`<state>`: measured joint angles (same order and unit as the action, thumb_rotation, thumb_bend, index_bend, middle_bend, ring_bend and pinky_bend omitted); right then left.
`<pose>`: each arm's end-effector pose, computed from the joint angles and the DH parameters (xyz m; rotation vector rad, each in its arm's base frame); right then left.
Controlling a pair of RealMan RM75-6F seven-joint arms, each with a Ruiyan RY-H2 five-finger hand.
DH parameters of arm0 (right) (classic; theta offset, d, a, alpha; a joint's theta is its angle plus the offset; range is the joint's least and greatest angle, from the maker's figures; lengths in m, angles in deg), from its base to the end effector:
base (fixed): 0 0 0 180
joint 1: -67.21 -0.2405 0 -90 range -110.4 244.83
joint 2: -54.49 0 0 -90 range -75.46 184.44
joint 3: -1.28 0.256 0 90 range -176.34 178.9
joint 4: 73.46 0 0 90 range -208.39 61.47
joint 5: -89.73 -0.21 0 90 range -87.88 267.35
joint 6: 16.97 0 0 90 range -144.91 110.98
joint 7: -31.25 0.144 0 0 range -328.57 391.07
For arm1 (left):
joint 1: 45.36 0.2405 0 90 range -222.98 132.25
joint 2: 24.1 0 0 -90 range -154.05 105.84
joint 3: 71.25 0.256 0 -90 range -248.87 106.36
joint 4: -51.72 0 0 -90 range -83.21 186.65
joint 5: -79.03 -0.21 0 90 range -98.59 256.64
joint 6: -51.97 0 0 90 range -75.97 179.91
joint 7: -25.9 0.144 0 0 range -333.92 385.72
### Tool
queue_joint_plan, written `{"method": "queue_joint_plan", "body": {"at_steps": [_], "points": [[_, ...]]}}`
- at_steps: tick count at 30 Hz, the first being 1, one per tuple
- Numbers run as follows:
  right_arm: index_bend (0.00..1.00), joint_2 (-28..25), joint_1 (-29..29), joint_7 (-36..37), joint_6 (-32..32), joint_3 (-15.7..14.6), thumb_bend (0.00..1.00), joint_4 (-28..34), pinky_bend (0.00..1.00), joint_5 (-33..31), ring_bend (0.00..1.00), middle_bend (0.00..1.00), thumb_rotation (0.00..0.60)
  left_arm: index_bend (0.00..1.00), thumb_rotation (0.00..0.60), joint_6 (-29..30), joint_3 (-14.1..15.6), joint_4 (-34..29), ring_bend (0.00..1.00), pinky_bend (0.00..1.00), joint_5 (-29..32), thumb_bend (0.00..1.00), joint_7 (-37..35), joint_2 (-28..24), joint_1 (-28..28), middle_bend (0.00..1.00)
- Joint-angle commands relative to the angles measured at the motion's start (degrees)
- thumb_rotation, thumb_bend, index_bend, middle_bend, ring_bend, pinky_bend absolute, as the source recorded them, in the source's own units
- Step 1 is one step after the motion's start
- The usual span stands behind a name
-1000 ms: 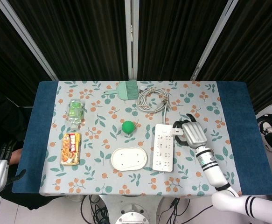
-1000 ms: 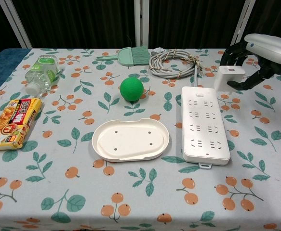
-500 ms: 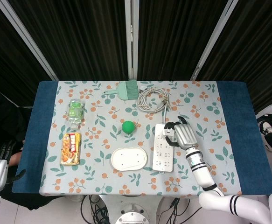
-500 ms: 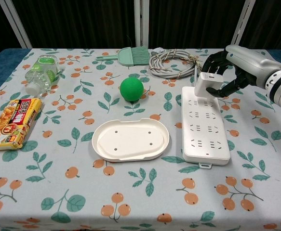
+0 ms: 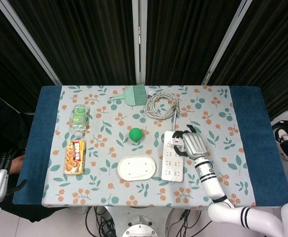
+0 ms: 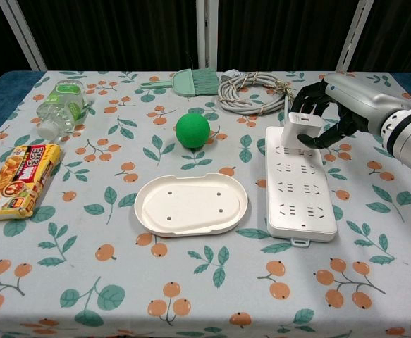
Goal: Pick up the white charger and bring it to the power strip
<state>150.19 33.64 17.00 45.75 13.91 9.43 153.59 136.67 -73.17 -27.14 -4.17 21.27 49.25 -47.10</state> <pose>-0.1732 -0.3196 -0.0280 1.5947 -1.1718 1.0474 -0.3583 0.1605 0.1289 -1.3047 -0.9740 -0.8320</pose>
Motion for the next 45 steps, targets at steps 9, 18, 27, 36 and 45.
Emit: {"method": "queue_joint_plan", "body": {"at_steps": [9,18,27,36,45], "points": [[0.79,0.26,0.0,-0.86,-0.1,0.01,0.48,-0.39,0.12,-0.71,0.39,0.67,0.6,0.04,0.6,-0.07,0.07,0.35,0.0,0.0,-0.08,0.15,-0.31,0.2,0.04,0.0],[0.79,1.21,-0.17,-1.26,-0.64,-0.3,0.5,-1.76,0.12,-1.11,0.39,0.67,0.6,0.04,0.6,-0.35,0.12,0.67,0.0,0.0,0.03,0.15,-0.55,0.37,0.03,0.0],[0.8,2.47,-0.46,-1.94,-0.86,-0.54,0.52,-3.59,0.12,-1.04,0.4,0.67,0.6,0.04,0.6,-0.37,0.18,1.1,0.0,0.0,0.09,0.15,-0.98,0.56,0.17,0.0],[0.83,3.22,-0.51,-2.48,-0.81,-0.71,0.52,-4.76,0.12,-0.84,0.41,0.69,0.6,0.04,0.6,-0.43,0.25,1.72,0.0,0.0,0.0,0.15,-1.47,0.98,0.21,0.0],[0.86,3.85,0.2,-2.37,0.19,-1.23,0.54,-5.72,0.12,0.02,0.41,0.71,0.6,0.04,0.6,-0.46,0.27,2.14,0.0,0.0,-0.08,0.15,-1.81,1.15,0.23,0.0]]}}
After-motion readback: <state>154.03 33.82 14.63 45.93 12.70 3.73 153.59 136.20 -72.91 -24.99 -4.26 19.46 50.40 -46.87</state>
